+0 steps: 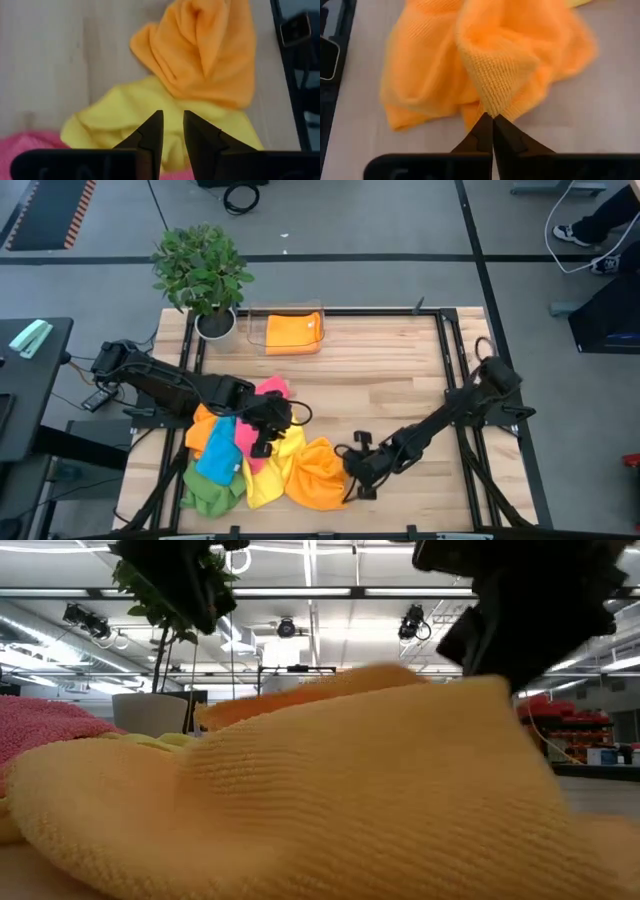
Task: Fold microfiber towels
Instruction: Fold the right orange microfiber cloth
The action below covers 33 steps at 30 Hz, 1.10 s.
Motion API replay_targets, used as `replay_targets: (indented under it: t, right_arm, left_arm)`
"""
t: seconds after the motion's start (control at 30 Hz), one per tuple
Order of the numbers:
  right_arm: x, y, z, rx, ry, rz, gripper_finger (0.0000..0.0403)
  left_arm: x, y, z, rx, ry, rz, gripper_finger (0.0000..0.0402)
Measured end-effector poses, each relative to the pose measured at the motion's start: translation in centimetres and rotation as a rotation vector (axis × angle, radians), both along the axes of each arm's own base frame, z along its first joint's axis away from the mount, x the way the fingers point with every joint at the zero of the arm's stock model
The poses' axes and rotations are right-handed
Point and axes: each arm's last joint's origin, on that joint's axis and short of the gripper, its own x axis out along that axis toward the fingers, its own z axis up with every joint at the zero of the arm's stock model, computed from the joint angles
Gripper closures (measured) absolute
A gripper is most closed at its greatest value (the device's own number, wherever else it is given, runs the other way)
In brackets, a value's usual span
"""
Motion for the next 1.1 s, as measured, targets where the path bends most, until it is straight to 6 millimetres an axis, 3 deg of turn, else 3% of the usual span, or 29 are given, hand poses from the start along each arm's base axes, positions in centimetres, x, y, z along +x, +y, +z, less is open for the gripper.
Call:
replay_targets:
  t: [0.13,0.3,0.43,0.5,0.7,0.83,0.97,1.1]
  right_arm:
    - [-2.1,-3.0,5.0,0.030,0.027,-0.029,0.0400]
    - [-5.8,-8.6,12.5,0.222,-0.060,-0.121,0.0401]
    - [-8.6,-13.2,16.5,0.315,-0.212,-0.283,0.0401]
    - [-9.6,-14.8,17.5,0.325,-0.266,-0.342,0.0402]
    - [-11.3,-17.4,16.4,0.198,-0.107,-0.367,0.0402]
    - [-10.2,-18.1,14.9,0.140,0.012,-0.309,0.0402]
    - [-8.0,-17.4,12.6,0.192,0.131,0.016,0.0402]
    - [-7.0,-15.6,10.9,0.384,0.194,0.407,0.0400]
  left_arm:
    - [0.9,0.5,0.5,-0.005,-0.095,0.031,0.0326]
    - [2.2,1.4,1.6,-0.047,-0.245,0.079,0.0324]
    - [3.6,2.3,3.0,-0.139,-0.428,0.169,0.0327]
    - [4.6,2.6,3.6,-0.193,-0.522,0.215,0.0330]
    - [7.7,2.9,1.5,-0.259,-0.629,0.411,0.0332]
    - [10.0,2.7,-0.9,-0.384,-0.663,0.533,0.0329]
    - [11.7,2.4,-2.9,-0.466,-0.598,0.608,0.0333]
    - [12.3,2.2,-2.8,-0.559,-0.582,0.669,0.0344]
